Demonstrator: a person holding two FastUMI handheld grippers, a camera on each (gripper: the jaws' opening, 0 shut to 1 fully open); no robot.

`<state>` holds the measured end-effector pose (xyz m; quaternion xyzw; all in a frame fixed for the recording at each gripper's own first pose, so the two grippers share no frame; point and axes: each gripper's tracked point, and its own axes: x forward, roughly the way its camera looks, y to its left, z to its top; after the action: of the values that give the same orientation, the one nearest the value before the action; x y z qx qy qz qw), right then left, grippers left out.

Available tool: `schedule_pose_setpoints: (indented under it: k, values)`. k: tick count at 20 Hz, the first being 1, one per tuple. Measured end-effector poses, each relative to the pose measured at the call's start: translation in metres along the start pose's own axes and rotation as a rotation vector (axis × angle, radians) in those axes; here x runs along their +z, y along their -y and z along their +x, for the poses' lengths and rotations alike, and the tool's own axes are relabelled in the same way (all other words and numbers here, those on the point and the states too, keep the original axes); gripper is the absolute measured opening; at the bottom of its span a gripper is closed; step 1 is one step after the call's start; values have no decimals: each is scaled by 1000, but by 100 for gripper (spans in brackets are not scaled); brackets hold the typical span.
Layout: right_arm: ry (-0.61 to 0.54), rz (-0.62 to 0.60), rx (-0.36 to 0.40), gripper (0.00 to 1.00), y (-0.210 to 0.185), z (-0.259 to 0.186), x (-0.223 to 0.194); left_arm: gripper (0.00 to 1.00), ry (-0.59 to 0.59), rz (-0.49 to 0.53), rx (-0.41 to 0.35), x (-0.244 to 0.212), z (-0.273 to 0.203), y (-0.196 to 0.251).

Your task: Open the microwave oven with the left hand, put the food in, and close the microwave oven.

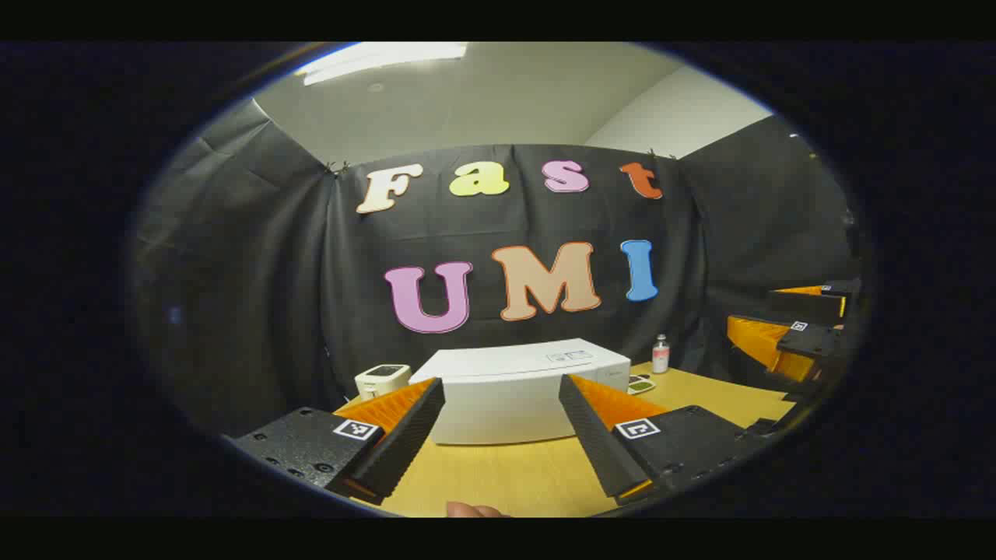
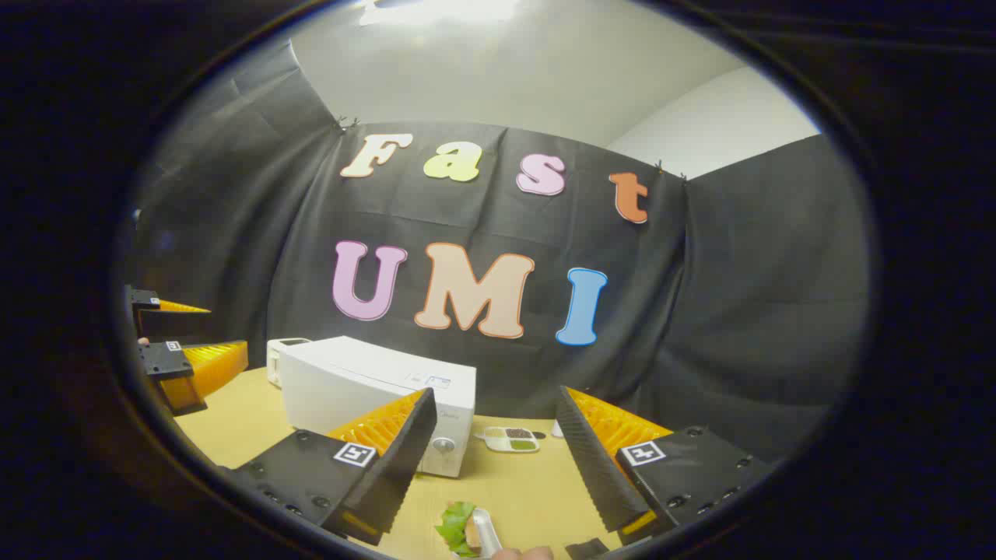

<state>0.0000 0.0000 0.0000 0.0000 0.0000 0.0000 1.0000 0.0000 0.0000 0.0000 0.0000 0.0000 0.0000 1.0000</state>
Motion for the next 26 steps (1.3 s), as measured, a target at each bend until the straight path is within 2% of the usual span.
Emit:
schedule_pose_setpoints:
  k: [13, 26]
  values:
    - [53, 16, 3, 96, 8, 5, 14, 95, 8, 58, 12, 10, -3, 2]
    - [75, 5, 18, 97, 7, 8, 20, 94, -7, 12, 26, 20, 1, 8]
